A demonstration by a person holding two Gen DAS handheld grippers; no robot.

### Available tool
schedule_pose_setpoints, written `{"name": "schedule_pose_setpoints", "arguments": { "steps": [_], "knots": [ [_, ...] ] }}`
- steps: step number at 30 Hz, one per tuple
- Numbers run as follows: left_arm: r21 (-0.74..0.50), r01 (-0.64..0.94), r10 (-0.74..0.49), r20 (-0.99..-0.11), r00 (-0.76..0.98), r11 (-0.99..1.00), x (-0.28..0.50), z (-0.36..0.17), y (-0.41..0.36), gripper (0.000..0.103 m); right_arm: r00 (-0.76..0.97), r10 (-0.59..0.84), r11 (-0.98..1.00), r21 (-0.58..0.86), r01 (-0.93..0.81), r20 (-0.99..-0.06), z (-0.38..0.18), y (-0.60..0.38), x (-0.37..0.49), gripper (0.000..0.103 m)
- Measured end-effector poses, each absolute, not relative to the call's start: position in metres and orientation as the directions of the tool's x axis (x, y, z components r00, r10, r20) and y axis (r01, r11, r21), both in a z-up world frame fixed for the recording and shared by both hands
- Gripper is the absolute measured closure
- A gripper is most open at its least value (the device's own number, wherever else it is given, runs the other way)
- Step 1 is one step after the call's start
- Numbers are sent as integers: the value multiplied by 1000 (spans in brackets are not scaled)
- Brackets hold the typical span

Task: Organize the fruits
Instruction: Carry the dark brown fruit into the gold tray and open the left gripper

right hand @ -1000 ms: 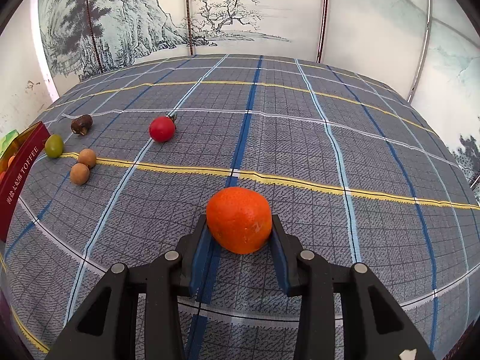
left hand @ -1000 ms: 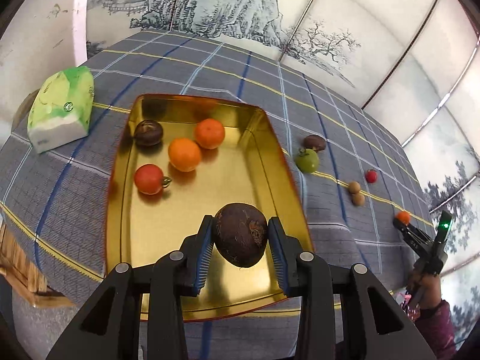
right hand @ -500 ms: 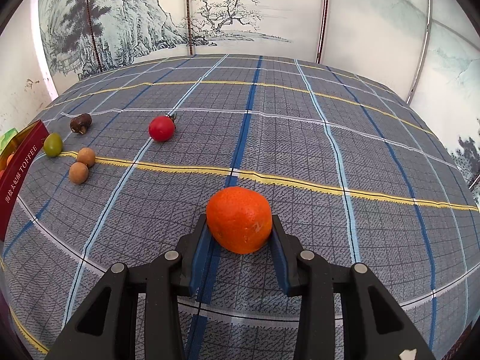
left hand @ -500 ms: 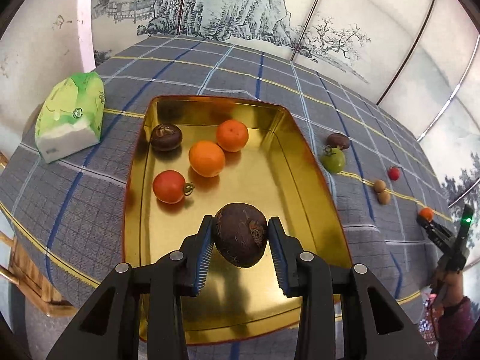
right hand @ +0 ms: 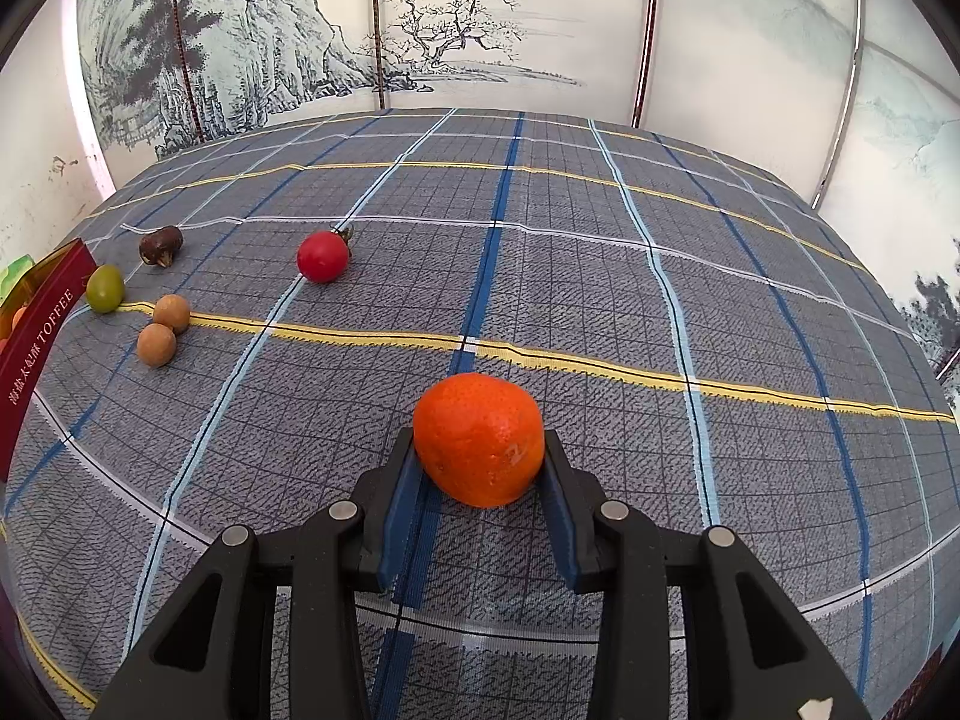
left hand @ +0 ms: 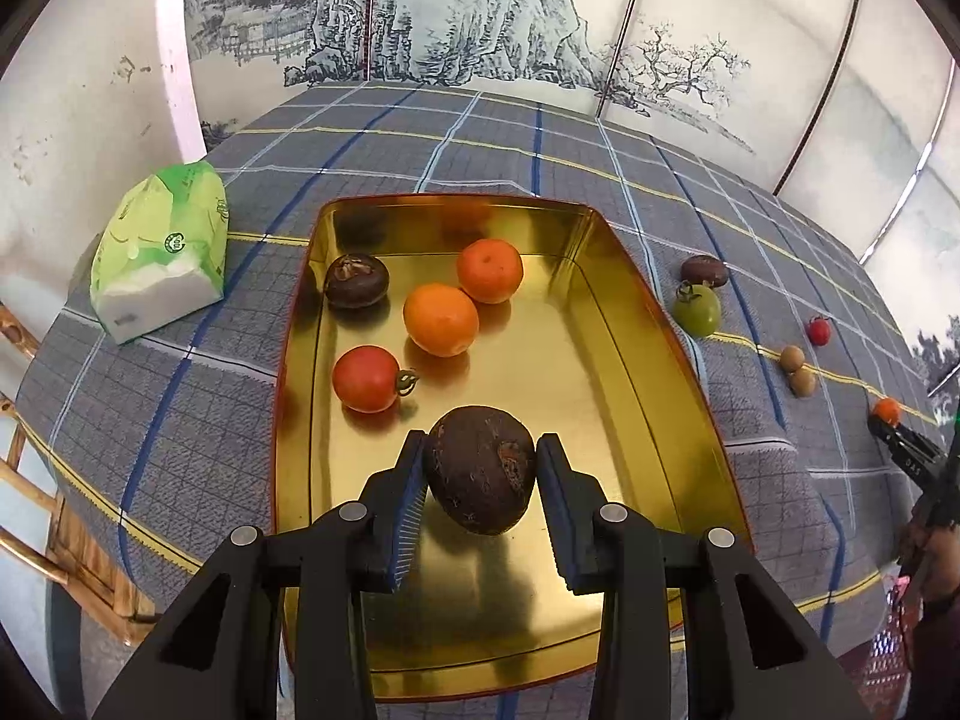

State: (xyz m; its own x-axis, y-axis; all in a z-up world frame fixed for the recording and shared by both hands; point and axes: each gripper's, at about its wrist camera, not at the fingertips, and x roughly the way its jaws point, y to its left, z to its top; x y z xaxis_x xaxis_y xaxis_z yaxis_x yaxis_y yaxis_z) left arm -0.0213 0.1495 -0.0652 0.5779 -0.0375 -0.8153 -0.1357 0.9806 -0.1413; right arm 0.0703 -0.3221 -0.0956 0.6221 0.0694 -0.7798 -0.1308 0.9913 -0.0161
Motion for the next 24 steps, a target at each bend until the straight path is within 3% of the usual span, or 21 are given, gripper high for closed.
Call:
{"name": "schedule_pose_setpoints", "arguments": {
  "steps": [24],
  "knots": [
    [-53, -169, 54, -818, 572, 984, -20, -74, 155, 66, 622, 68, 991, -17, -130, -780, -96, -323, 71, 68]
  ]
}}
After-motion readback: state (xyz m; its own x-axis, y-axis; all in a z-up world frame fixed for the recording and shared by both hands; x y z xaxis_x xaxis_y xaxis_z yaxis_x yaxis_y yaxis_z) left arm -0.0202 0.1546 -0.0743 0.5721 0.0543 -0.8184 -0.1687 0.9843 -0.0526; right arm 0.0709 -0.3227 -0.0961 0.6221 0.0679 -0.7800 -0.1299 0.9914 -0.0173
